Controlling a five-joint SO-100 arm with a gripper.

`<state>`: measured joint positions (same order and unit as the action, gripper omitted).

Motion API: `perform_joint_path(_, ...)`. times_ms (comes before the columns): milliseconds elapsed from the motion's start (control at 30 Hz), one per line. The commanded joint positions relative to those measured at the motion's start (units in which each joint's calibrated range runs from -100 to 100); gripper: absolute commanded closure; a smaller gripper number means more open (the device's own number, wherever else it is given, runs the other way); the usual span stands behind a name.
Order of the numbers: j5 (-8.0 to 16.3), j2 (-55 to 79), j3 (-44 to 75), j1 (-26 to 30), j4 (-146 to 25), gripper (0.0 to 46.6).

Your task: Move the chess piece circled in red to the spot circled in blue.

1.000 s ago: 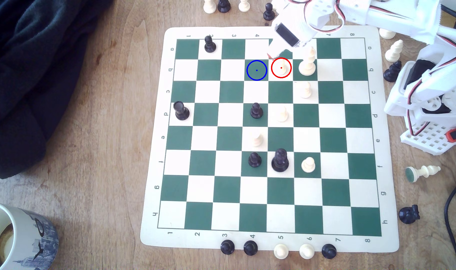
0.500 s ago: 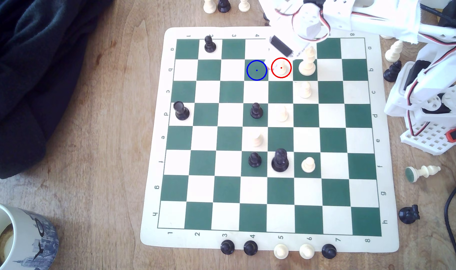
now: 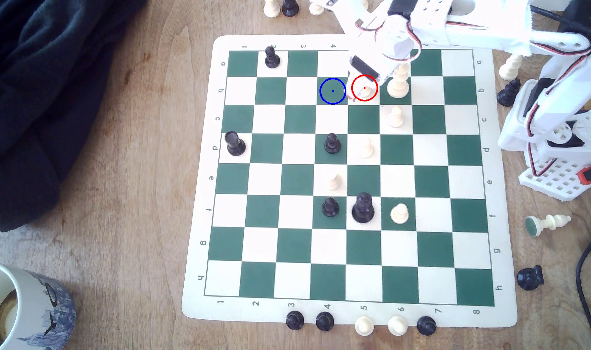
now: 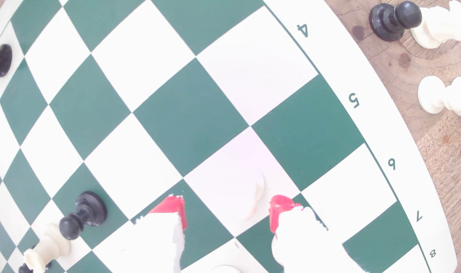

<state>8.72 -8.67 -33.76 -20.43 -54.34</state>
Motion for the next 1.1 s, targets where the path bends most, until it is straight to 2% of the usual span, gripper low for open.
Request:
perform_joint_path(0,-0.5,-0.4,0.8,-0.3,0.9,28.9)
perform_joint_path(600,-0.2,1.1,0.6,0.8,2.7,30.3)
perform_joint_path(1067,-0.2,1.6,0.6,1.9,2.8,36.4)
